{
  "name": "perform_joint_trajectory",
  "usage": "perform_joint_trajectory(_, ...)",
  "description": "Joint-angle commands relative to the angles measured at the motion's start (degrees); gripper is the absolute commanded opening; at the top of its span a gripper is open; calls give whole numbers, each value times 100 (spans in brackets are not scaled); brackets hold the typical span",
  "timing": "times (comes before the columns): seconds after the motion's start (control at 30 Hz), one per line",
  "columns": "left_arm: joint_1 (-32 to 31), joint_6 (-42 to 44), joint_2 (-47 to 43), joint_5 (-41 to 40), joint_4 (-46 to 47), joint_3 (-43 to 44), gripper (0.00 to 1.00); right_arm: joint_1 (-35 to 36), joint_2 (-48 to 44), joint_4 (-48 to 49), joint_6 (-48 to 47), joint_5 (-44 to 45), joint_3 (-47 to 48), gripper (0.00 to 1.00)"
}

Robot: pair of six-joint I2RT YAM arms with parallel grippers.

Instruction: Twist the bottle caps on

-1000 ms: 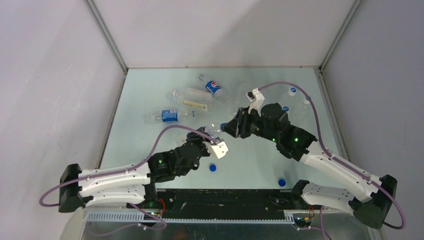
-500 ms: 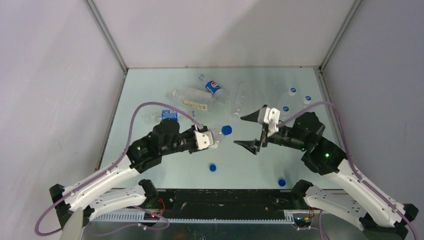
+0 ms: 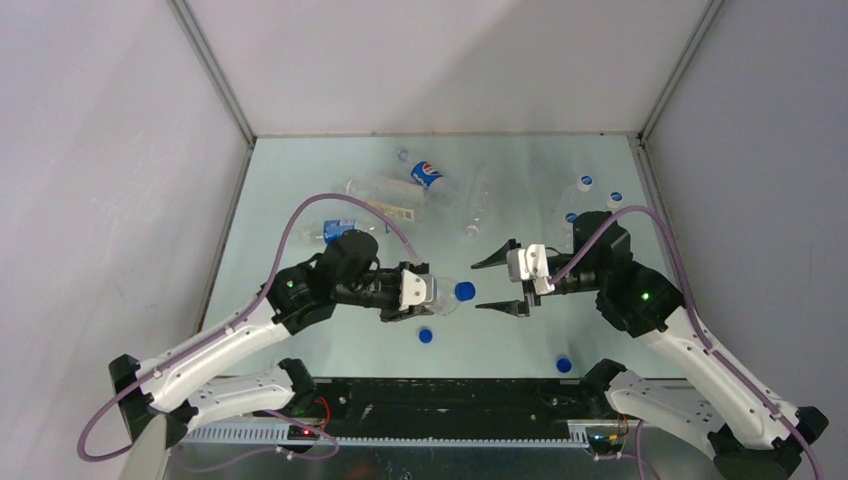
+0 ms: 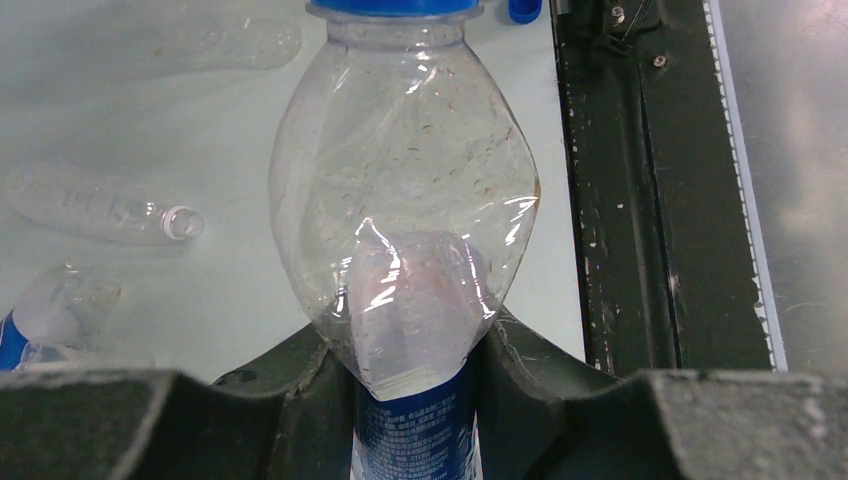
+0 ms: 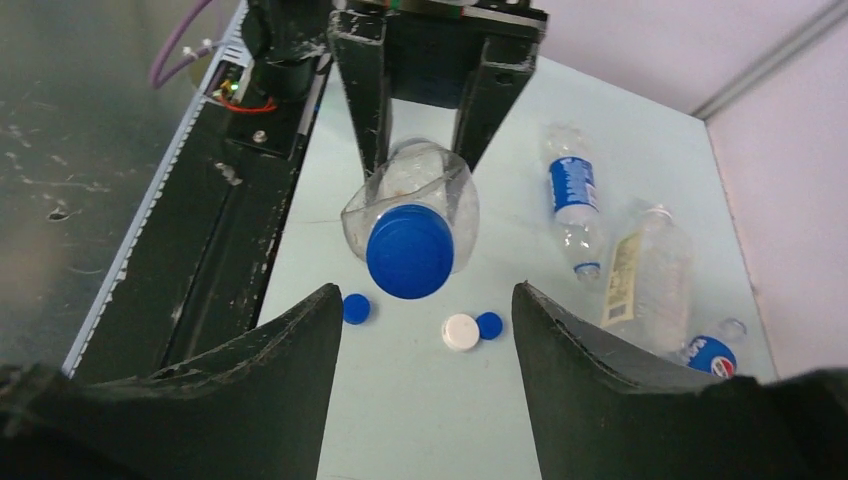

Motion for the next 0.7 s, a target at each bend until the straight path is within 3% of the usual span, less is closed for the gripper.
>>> perform_joint_trajectory(0.0, 36, 10, 52, 341, 42, 274, 13, -30, 83, -76, -192, -672, 306, 63)
perform_joint_trajectory(0.67, 34, -52, 184, 467, 125, 396, 13, -25, 344, 45, 75, -819, 323, 40)
